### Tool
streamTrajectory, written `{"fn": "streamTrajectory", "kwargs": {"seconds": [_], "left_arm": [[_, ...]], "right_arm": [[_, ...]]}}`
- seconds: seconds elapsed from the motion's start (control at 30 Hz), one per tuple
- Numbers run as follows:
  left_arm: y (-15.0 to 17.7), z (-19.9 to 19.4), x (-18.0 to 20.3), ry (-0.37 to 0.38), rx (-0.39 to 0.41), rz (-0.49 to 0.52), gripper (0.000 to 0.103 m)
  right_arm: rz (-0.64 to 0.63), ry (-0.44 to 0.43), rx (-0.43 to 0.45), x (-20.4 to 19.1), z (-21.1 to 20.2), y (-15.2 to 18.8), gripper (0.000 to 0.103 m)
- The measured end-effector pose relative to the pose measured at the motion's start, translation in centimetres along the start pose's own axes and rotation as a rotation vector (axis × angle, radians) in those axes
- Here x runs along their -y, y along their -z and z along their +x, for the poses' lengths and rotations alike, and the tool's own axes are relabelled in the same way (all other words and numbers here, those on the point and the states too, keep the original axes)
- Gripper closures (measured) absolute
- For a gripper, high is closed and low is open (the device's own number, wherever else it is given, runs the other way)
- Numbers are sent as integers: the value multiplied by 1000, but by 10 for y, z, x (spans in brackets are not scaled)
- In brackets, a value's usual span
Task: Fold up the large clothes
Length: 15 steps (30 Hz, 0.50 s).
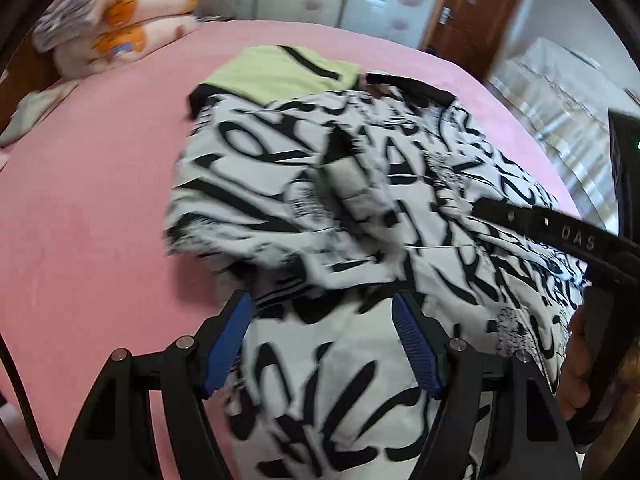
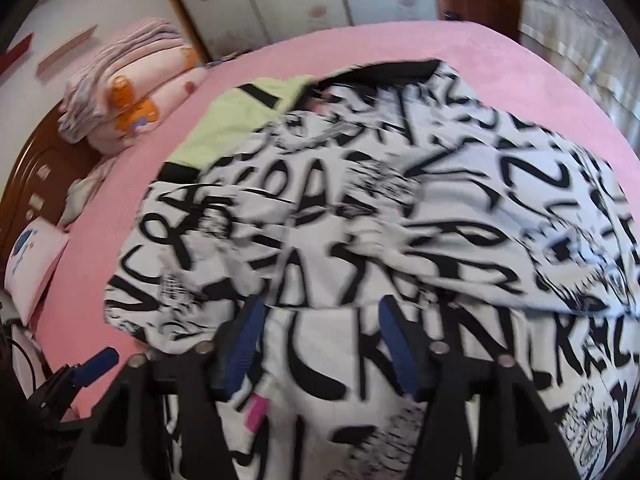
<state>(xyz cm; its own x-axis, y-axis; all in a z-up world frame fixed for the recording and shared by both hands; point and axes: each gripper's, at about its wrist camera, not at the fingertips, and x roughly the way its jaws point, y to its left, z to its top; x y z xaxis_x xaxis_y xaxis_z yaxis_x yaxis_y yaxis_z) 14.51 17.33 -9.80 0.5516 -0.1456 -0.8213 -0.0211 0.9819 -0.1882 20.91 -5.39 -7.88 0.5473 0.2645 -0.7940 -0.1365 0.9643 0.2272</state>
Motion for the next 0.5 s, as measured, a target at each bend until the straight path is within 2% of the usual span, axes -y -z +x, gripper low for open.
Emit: {"fn": "streamTrajectory", "kwargs": {"seconds": [0.17, 0.27, 0.37, 0.4, 0.43, 0.47, 0.5], "left_arm": [[7, -4, -26, -33, -18, -52, 32], [11, -7, -37, -44, -21, -72, 32], [13, -12, -43, -46, -19, -86, 32], [13, -13, -44, -47, -18, -88, 32], [13, -14, -45, -48, -17, -88, 32], [14, -14, -45, -49, -16, -88, 32], [14, -15, -45, -48, -15, -86, 32]], "right_arm": [[-169, -18, -46, -56, 36, -10, 40], [-264, 15, -116, -82, 71, -8, 40], [-308, 81, -155, -90, 96, -7, 40], [-298, 76, -144, -87, 96, -8, 50], [-272, 54, -129, -81, 93, -11, 64], [-229, 38, -127, -71, 89, -15, 96], [-171, 14, -111, -59, 80, -20, 96]]}}
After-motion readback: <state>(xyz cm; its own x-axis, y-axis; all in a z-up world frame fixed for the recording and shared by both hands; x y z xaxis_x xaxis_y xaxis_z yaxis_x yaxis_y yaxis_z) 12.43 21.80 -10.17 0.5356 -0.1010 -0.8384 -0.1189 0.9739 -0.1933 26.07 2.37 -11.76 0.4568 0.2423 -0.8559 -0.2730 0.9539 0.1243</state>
